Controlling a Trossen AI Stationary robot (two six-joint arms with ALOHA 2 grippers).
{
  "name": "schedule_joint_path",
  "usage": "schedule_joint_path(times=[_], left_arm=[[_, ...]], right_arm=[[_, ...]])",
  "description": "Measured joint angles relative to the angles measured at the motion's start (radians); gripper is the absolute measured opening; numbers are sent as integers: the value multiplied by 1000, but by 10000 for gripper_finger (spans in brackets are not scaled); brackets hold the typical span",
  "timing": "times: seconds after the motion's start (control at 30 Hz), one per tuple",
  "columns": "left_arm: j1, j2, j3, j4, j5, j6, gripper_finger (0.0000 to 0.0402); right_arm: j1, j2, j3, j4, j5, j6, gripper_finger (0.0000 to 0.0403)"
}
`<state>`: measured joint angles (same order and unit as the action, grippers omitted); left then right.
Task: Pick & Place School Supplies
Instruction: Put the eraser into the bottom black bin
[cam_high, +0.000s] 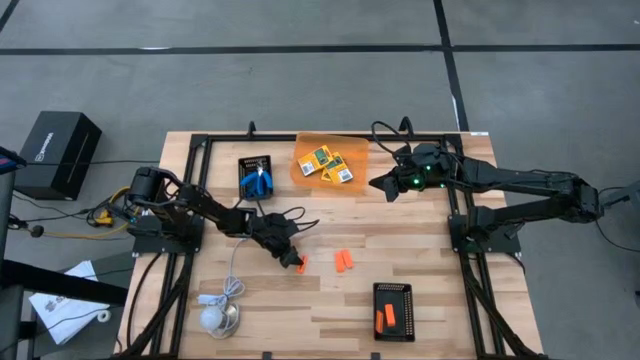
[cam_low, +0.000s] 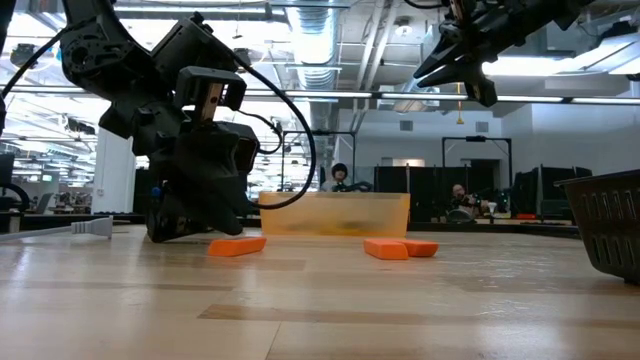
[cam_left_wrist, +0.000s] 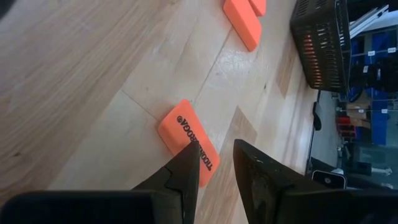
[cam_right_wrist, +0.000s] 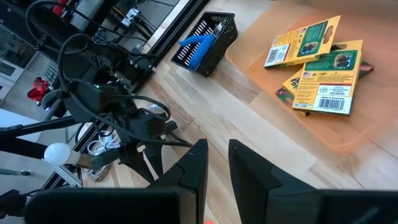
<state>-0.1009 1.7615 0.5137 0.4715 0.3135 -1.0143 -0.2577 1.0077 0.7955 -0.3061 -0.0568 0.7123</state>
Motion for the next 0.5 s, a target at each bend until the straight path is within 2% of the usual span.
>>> schedule_joint_path(times=[0.5], left_arm=[[-16,0,6,-38,-45,31,63]], right_arm=[[0,0,0,1,0,21,57]])
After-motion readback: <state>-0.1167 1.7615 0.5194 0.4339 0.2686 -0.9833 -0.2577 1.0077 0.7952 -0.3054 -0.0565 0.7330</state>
